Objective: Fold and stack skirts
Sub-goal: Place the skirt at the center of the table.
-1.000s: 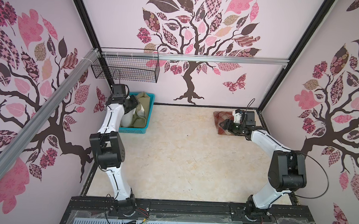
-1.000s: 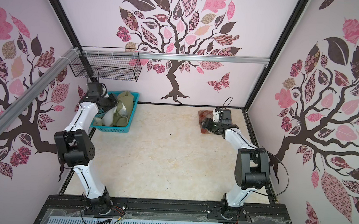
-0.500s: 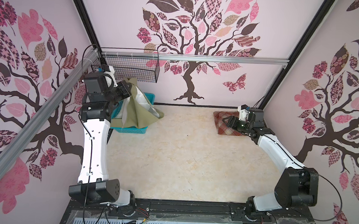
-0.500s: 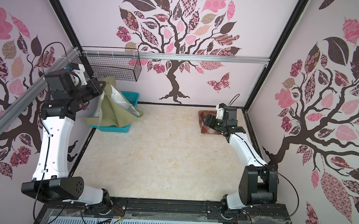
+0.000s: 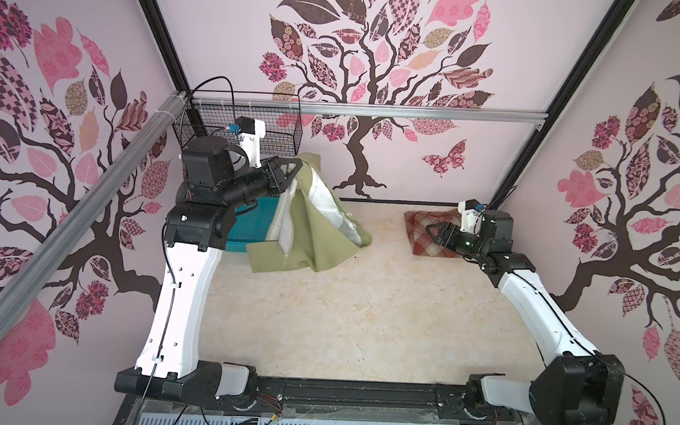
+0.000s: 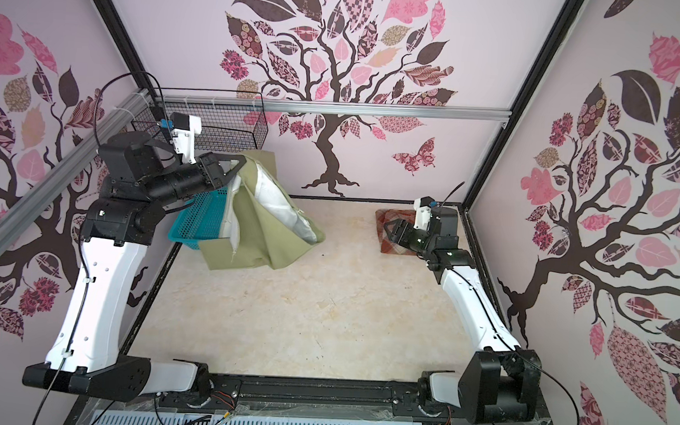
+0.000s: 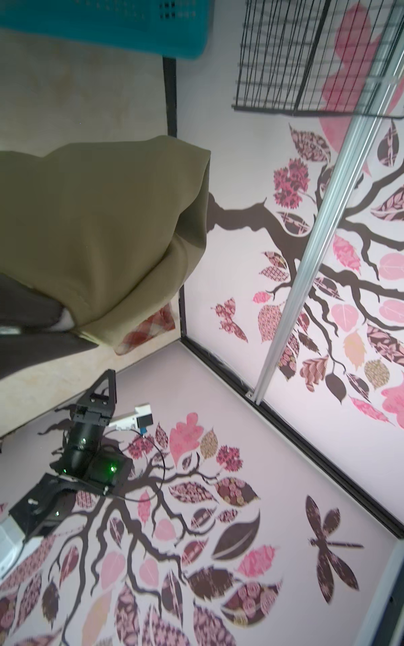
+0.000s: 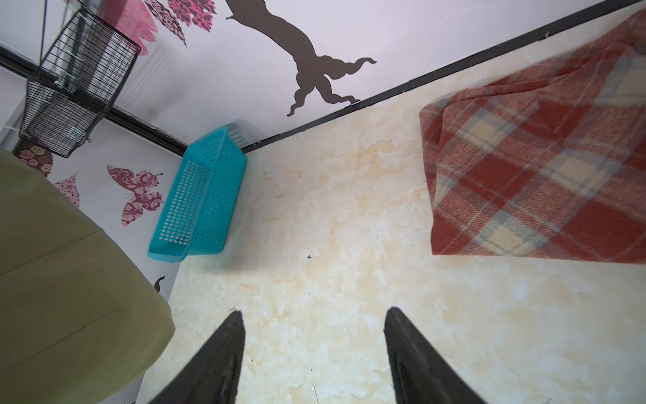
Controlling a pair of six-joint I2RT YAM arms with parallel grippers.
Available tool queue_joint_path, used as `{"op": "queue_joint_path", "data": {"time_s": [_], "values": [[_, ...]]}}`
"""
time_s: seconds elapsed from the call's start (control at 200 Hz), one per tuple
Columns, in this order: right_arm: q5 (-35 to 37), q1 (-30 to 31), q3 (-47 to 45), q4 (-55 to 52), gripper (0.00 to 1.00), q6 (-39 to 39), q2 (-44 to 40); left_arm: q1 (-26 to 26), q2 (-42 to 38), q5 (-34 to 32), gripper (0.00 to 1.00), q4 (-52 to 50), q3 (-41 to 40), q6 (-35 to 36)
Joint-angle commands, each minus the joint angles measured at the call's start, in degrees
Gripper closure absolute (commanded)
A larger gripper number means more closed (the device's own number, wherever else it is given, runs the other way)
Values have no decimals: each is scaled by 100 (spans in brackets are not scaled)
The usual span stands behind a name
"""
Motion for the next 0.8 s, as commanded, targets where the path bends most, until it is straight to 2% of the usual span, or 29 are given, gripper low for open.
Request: {"op": "queue_joint_path", "data": {"time_s": [0.0,0.065,0.145,0.255,0.31,0.38,0.43,0.55,0.665,0.795], "values": [[1,41,-102,-120,33,43,-354,-350,-223,353,100,1043,-543,-629],[-4,38,-208,-109,33,59,-424,-730,-366,260,100,1285,-1168,-674],[-54,40,-371,-54,34,95,-478,-1176,-639,21,100,1856,-2352,-783],[69,57,-747,101,37,154,-606,-1586,-1095,-725,100,2440,-4245,-1291],[200,86,-1072,328,38,172,-756,-1763,-1312,-974,94,2644,-5160,-1683],[242,149,-1373,452,38,184,-832,-2011,-1646,-1048,69,2864,-6124,-2106],[243,239,-1504,446,38,151,-796,-2190,-1964,-1136,64,2750,-6575,-2264],[454,692,-1653,334,35,-14,-525,-2317,-3117,-1485,56,1664,-7045,-2326],[632,1233,-1726,415,33,-58,-268,-2307,-4171,-2150,51,365,-6906,-2086],[789,1677,-1761,529,31,-54,141,-2292,-4643,-2798,47,-406,-6661,-1828]]}}
